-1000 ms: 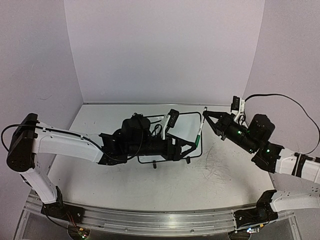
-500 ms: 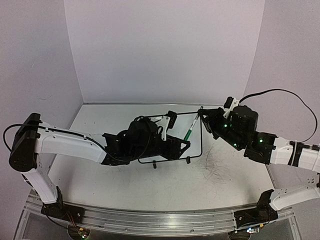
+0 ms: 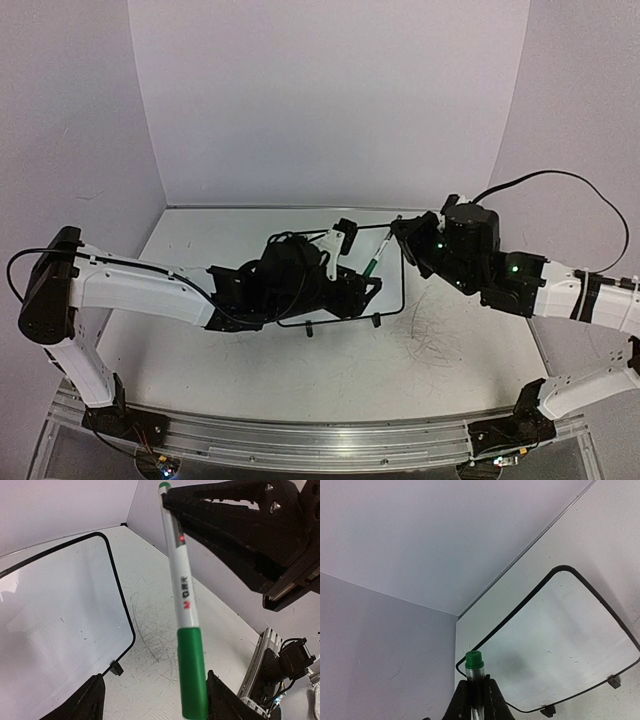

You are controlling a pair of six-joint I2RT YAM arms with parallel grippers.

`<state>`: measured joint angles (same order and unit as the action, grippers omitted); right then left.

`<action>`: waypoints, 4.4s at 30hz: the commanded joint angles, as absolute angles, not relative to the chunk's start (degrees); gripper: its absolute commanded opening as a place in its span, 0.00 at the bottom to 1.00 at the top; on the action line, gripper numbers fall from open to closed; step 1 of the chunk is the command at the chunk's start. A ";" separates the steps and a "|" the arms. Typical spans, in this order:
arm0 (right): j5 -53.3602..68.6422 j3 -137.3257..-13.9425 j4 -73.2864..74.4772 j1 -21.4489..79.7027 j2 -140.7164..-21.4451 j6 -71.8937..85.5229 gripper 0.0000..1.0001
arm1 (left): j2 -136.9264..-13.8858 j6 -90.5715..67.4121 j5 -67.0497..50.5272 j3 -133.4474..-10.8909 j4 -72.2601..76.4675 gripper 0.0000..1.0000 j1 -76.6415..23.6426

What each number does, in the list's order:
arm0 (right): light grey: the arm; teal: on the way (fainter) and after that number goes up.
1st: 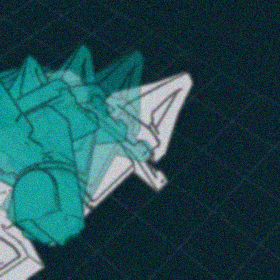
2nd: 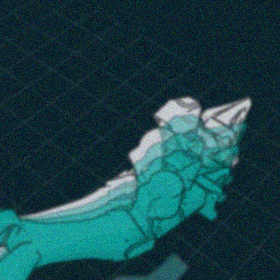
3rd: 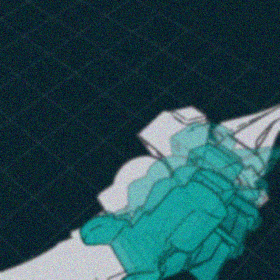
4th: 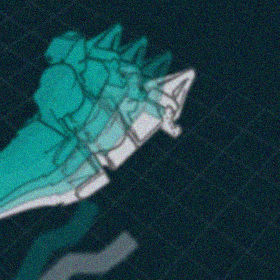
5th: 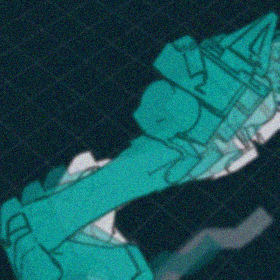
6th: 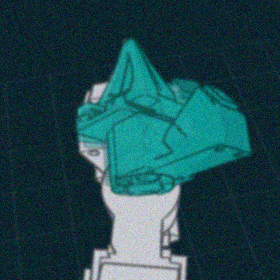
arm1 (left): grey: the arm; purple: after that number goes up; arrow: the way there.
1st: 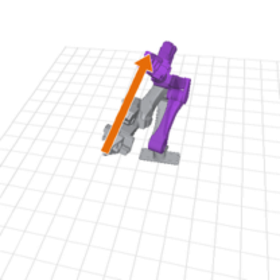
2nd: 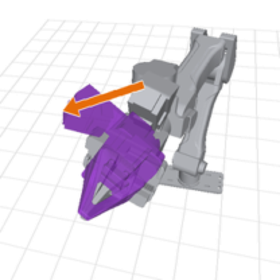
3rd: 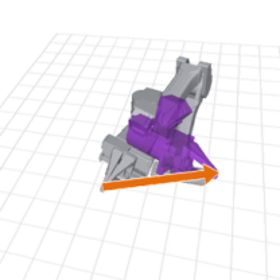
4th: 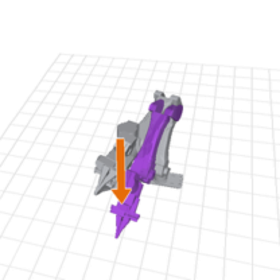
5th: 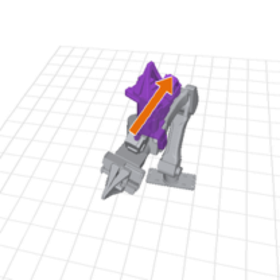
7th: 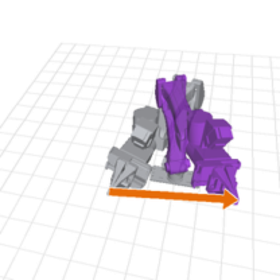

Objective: Write a sentence on the whiteboard
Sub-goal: Pass from the right arm to the left, then open the pen cap from the whiteboard marker.

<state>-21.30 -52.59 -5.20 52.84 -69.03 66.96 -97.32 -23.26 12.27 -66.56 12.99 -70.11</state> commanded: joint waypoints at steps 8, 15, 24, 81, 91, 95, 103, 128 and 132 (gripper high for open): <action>-23.60 -55.50 -3.23 55.45 -71.29 68.09 0.00 | -98.55 -20.54 16.22 -70.89 12.99 0.45 -70.43; -24.96 -55.89 -2.74 56.31 -71.69 68.09 0.00 | -97.29 -21.86 16.34 -68.81 12.09 0.37 -70.47; -25.79 -57.06 -2.22 56.41 -72.44 67.16 0.00 | -95.49 -22.76 14.87 -66.97 11.30 0.42 -70.43; 56.16 -62.20 13.51 39.49 -74.00 4.86 0.79 | -83.97 -3.43 -29.95 -63.70 -9.49 0.00 -60.30; 63.52 -60.06 8.00 39.69 -78.28 6.20 0.53 | -85.31 -3.27 -31.65 -65.05 -9.49 0.00 -60.38; 63.47 -59.88 7.82 39.82 -79.42 5.93 0.45 | -85.75 -3.34 -32.00 -65.36 -9.45 0.00 -60.37; 63.64 -59.68 7.74 40.41 -81.29 5.26 0.30 | -85.51 -3.27 -31.04 -65.13 -9.40 0.00 -60.38; 63.83 -57.57 1.69 42.19 -81.28 8.45 0.00 | -85.10 -3.58 -28.08 -63.80 -9.42 0.00 -60.36; 62.94 -55.38 1.82 39.30 -77.95 7.42 0.00 | -83.21 -2.58 -24.31 -61.91 -10.55 0.00 -60.09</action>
